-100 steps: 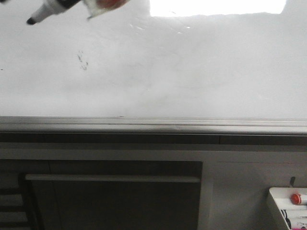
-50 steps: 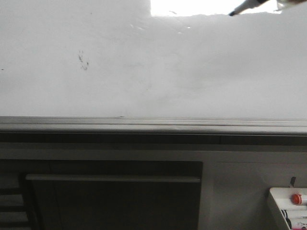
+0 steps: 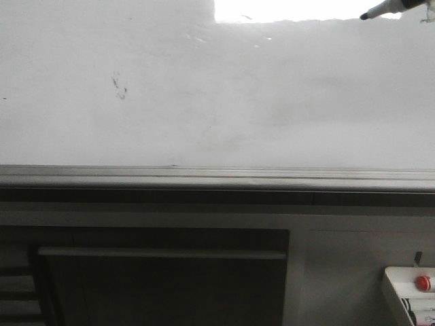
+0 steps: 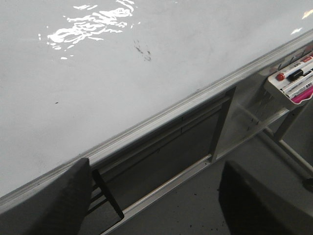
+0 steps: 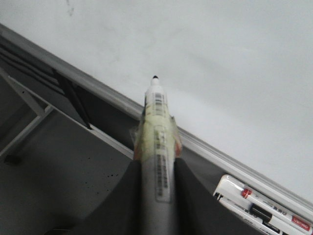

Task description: Write number 2 on whiteboard

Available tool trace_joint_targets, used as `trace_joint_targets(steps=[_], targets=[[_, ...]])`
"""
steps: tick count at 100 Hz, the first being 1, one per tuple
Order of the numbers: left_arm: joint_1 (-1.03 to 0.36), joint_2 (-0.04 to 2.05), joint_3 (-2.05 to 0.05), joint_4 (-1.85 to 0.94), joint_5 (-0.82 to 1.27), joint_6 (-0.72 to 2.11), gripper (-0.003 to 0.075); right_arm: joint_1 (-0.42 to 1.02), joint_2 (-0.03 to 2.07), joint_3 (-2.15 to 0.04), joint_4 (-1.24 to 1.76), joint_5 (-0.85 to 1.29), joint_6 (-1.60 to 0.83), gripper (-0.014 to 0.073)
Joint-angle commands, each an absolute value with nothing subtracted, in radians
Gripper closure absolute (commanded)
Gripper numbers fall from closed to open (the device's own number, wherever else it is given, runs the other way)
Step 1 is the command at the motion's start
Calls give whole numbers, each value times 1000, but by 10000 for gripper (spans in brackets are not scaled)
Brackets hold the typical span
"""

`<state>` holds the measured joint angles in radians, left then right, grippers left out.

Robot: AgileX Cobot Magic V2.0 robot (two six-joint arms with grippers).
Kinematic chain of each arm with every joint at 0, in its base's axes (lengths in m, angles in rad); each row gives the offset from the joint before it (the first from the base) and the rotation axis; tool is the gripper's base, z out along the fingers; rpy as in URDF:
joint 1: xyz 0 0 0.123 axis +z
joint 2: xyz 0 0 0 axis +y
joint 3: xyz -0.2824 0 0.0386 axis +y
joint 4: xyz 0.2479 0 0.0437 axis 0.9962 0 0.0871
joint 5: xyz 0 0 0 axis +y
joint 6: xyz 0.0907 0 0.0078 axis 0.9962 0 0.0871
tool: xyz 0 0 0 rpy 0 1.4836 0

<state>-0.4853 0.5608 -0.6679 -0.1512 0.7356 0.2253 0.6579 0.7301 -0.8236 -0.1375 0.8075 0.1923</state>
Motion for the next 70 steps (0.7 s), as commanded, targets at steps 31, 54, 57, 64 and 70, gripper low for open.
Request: trace_joint_targets(steps=[31, 54, 57, 64, 70], targets=[[-483, 562, -693, -139, 663, 215, 218, 428, 889, -1047, 20, 887, 66, 559], [-483, 562, -693, -123, 663, 215, 218, 349, 1099, -1190, 365, 1000, -237, 559], [-483, 562, -693, -123, 663, 215, 218, 338, 1133, -1212, 419, 1018, -296, 558], [-483, 562, -693, -123, 663, 215, 218, 333, 1190, -1245, 498, 1022, -394, 559], [-483, 562, -693, -123, 663, 215, 218, 335, 1229, -1266, 566, 1025, -454, 559]])
